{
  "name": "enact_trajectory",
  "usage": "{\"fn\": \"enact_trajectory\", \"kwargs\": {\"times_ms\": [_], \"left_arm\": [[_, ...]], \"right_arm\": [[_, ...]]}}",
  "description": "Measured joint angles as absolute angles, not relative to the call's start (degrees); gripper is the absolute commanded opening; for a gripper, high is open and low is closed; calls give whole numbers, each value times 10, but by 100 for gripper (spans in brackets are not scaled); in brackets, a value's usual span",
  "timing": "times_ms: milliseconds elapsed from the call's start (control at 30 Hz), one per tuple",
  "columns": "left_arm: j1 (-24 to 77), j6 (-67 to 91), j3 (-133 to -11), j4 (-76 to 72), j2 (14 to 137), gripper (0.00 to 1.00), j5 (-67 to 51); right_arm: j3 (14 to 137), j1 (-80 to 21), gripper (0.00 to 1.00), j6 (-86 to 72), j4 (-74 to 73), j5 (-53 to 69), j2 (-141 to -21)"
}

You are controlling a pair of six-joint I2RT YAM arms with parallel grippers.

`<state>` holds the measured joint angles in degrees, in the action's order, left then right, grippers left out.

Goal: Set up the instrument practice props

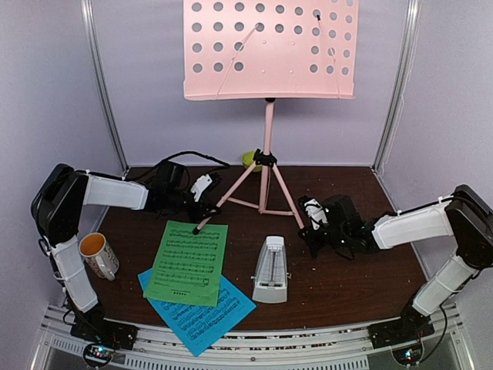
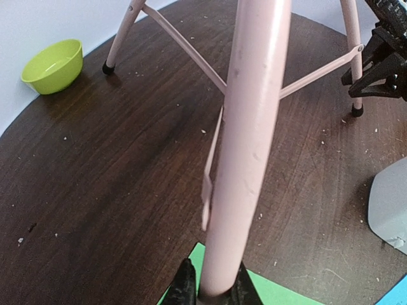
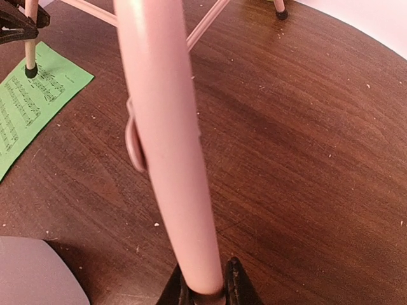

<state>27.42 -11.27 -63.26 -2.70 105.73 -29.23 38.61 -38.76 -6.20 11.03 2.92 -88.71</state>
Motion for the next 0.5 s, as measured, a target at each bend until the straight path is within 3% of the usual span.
{"fn": "enact_trajectory", "kwargs": {"times_ms": [500], "left_arm": [[250, -111, -768, 46, 1124, 0, -277]], "right_arm": [[560, -375, 0, -49, -16, -15, -972]]}}
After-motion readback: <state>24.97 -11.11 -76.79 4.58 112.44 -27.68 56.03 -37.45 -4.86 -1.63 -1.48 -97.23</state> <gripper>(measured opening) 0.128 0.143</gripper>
